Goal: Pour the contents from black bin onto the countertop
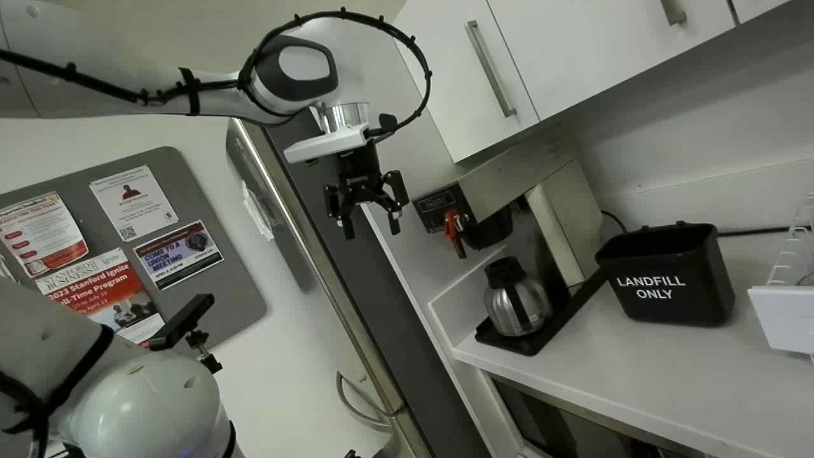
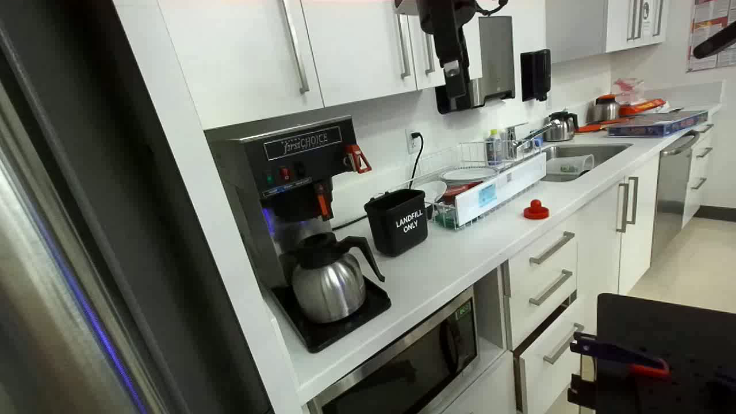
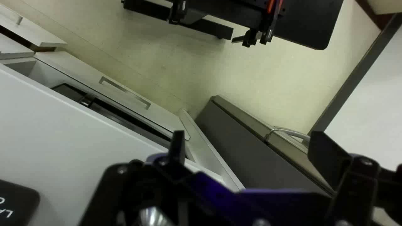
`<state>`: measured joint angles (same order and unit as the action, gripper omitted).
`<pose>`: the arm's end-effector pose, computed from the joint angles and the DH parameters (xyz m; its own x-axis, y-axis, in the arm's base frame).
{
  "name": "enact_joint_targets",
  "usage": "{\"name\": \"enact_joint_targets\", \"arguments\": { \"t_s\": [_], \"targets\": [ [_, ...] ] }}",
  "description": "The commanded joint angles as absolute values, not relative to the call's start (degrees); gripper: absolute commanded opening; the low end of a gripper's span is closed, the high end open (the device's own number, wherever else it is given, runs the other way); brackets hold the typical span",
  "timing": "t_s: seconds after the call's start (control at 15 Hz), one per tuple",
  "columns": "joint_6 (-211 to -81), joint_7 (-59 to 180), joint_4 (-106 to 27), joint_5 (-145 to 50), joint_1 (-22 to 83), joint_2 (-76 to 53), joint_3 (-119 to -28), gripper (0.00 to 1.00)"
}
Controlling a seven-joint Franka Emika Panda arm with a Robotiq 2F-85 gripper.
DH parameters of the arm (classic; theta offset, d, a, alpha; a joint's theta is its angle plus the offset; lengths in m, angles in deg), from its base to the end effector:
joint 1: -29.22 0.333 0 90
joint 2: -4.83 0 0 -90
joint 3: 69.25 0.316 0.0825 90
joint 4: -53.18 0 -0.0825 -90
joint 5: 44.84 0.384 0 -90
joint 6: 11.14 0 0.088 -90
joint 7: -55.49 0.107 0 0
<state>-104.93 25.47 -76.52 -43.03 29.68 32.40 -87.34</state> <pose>0.3739 -0.1303 0.5231 0.9639 0.2605 -0.0548 0.2413 -0.9421 -0.2327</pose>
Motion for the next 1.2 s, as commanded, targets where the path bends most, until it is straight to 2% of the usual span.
{"name": "enact_joint_targets", "arguments": {
  "t_s": [0.0, 0.67, 1.13],
  "targets": [
    [-104.79, 24.90, -76.39, -42.48, 28.12, 32.12, -86.07, 1.00],
    [-105.37, 24.57, -76.43, -42.57, 28.12, 31.69, -86.26, 1.00],
    [-122.14, 26.57, -74.65, -43.08, 22.16, 25.10, -90.18, 1.00]
  ]
}}
